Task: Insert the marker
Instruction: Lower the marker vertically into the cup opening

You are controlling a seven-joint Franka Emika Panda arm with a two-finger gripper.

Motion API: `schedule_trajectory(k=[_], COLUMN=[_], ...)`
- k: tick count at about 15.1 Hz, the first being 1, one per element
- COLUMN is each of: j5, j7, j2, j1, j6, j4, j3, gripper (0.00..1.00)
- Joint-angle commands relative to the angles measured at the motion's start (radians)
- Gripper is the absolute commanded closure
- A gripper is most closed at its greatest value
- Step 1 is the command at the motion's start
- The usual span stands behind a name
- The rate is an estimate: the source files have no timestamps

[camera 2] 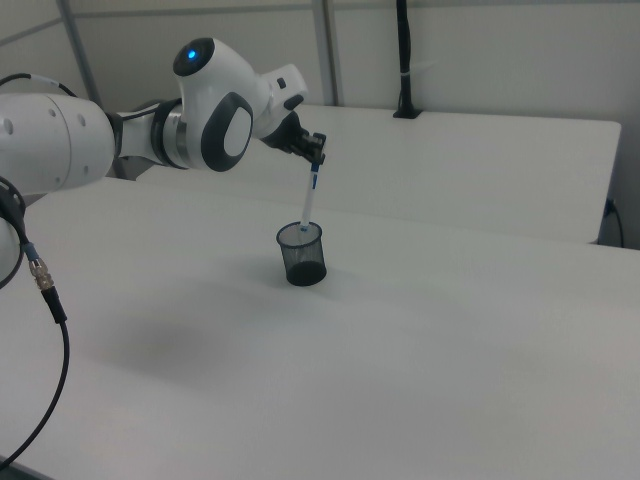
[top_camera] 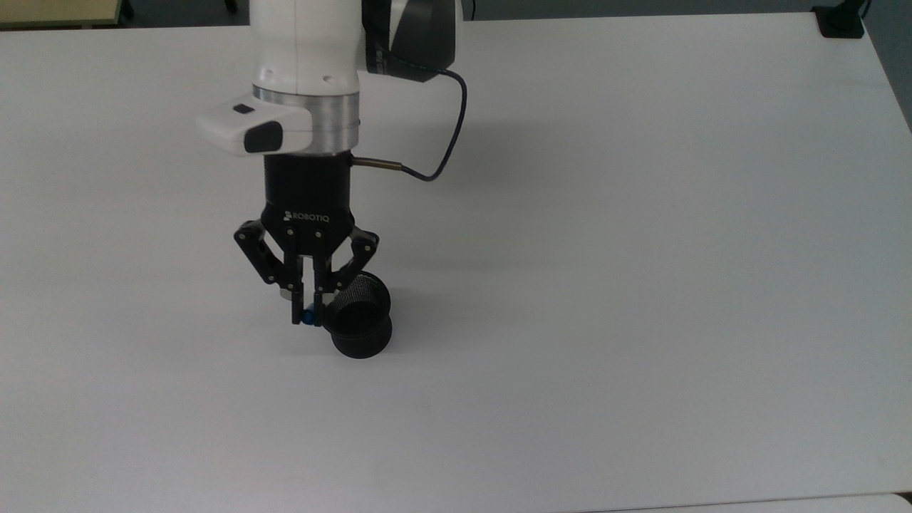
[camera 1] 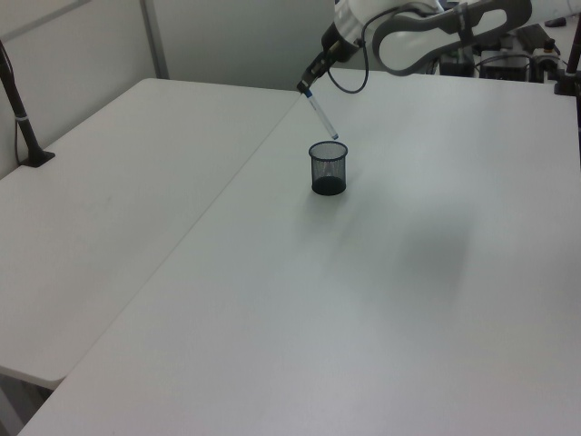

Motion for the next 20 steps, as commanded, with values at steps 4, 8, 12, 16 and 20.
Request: schedule_trajectory(k=[4,8,12,16,20], j5=[-0.021,-0.022,-0.024,-0.022,-0.012], j7=[0.087,0.088,0.088,0.088,0.088], j2=[0.025,0.027,0.025,0.025,0.005], j1=[0.038,0.038,0.038,0.037,0.038], j6=[0.028,0.028,0.025,0.021,0.002], j4=[-0.032,-0.063,-0.081,-0.088,-0.088], j3=[-0.015,-0.013,-0.013,-0.013,-0.013], gripper=[0.99,0.94,0.46,0.34,0.3])
